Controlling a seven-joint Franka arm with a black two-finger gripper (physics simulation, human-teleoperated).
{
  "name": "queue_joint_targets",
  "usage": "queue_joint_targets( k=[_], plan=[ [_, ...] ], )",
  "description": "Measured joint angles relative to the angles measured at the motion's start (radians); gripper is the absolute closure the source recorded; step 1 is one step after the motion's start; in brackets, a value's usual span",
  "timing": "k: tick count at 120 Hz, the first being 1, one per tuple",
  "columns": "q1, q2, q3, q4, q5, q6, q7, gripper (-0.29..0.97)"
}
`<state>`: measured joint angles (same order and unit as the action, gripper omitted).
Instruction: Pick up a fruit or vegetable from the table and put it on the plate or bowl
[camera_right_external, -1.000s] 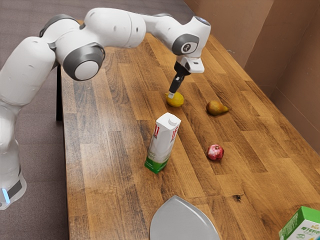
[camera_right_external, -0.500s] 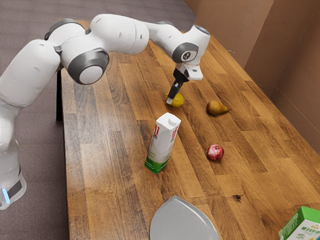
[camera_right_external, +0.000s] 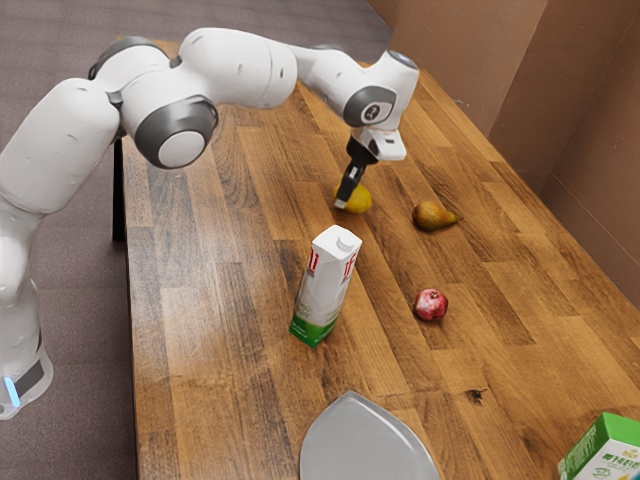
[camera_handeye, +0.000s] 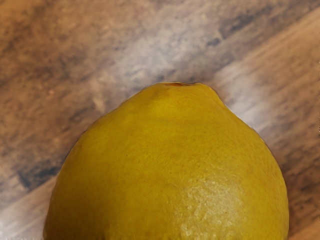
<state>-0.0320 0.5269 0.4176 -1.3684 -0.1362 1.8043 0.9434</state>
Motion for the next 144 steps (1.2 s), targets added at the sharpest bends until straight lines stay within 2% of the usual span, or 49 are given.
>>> queue_joint_targets(
  k=[36,54,82,96,120,144],
  plan=[
    [-0.003,-0.085,0.000,0.055,0.001,-0.001,-0.017,0.39],
    [-0.003,-0.093,0.004,0.216,0.006,-0.066,-0.028,0.39],
    [-0.002,-0.100,0.021,0.514,0.026,-0.260,-0.057,0.37],
    [-0.009,-0.139,0.015,0.565,0.033,-0.349,-0.076,0.38],
    [-0.093,-0.150,-0.062,0.571,0.037,-0.422,-0.127,0.39],
    [-0.281,-0.156,-0.080,0.572,0.039,-0.447,-0.203,0.39]
  ],
)
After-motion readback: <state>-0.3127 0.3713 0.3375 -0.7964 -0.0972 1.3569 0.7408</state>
